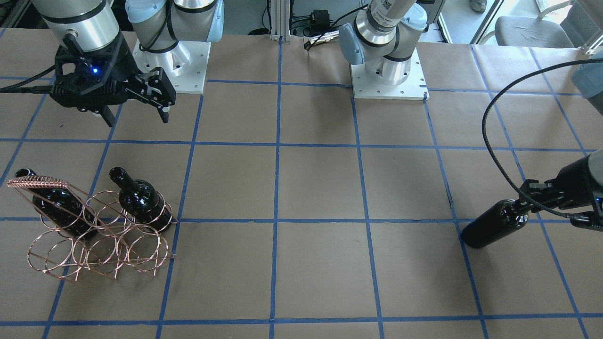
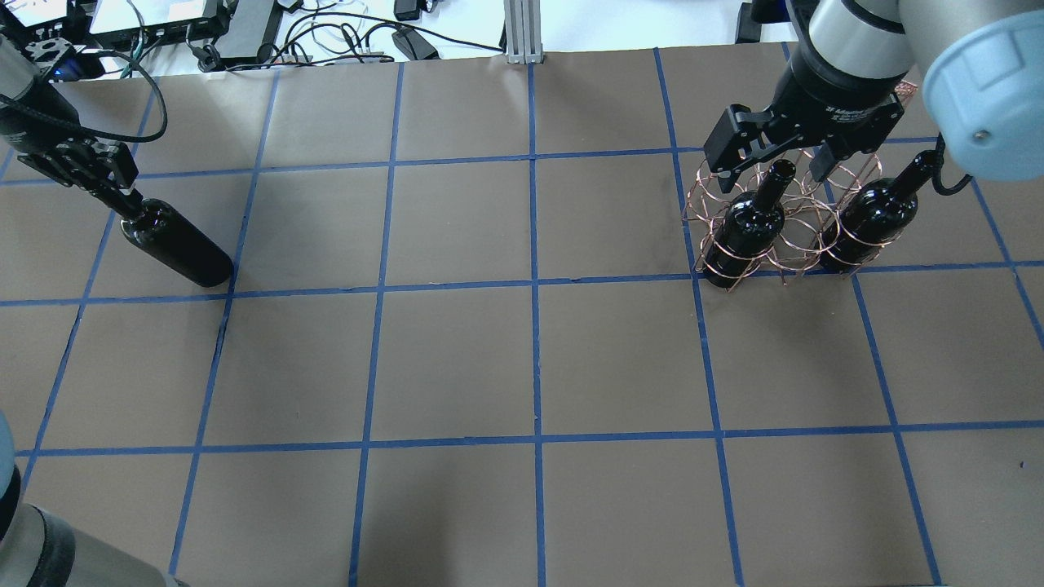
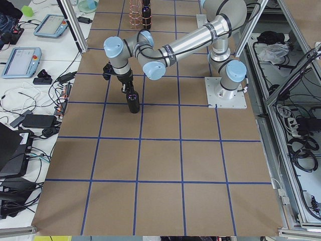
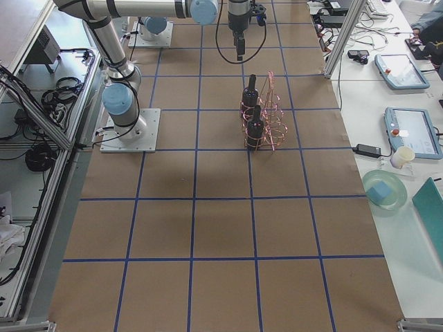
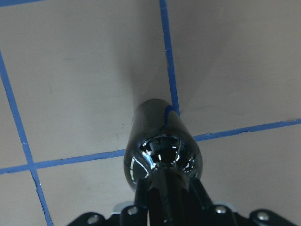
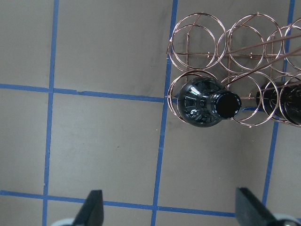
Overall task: Place wine into wine basket
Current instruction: 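Lift the bottle with the left gripper and swing it upright toward table center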
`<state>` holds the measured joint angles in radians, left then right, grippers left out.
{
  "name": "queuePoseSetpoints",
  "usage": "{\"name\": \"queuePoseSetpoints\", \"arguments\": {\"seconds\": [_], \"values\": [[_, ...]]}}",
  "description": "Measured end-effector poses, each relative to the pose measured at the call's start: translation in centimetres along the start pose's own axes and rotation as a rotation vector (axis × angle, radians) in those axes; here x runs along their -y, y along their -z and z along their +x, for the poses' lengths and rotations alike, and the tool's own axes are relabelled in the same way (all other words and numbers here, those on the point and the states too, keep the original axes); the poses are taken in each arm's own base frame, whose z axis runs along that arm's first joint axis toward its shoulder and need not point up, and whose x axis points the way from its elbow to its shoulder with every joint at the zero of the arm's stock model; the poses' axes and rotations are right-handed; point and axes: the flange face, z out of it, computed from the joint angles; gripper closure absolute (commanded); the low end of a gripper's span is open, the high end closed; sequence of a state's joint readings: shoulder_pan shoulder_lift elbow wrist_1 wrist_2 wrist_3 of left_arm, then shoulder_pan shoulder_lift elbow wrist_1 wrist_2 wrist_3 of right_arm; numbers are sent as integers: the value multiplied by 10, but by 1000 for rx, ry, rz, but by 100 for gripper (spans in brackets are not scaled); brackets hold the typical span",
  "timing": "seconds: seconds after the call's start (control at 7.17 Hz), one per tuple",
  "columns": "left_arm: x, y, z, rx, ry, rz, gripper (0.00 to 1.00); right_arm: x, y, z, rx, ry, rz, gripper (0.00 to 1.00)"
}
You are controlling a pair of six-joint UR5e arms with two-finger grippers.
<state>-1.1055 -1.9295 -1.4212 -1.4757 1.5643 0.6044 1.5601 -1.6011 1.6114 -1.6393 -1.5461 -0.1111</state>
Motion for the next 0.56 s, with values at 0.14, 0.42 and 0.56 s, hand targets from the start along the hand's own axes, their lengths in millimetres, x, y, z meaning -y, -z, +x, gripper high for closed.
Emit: {"name": "queuePoseSetpoints", "arguments": {"seconds": [0.14, 0.42, 0.56], "values": [[0, 0, 0, -1, 0, -3, 100, 0, 0, 0, 1, 0, 0, 0], [-1, 9, 12, 6, -1, 4, 100, 0, 0, 0, 1, -1, 0, 0], [1, 19, 33, 14, 7, 11, 100, 0, 0, 0, 1, -1, 0, 0]]}}
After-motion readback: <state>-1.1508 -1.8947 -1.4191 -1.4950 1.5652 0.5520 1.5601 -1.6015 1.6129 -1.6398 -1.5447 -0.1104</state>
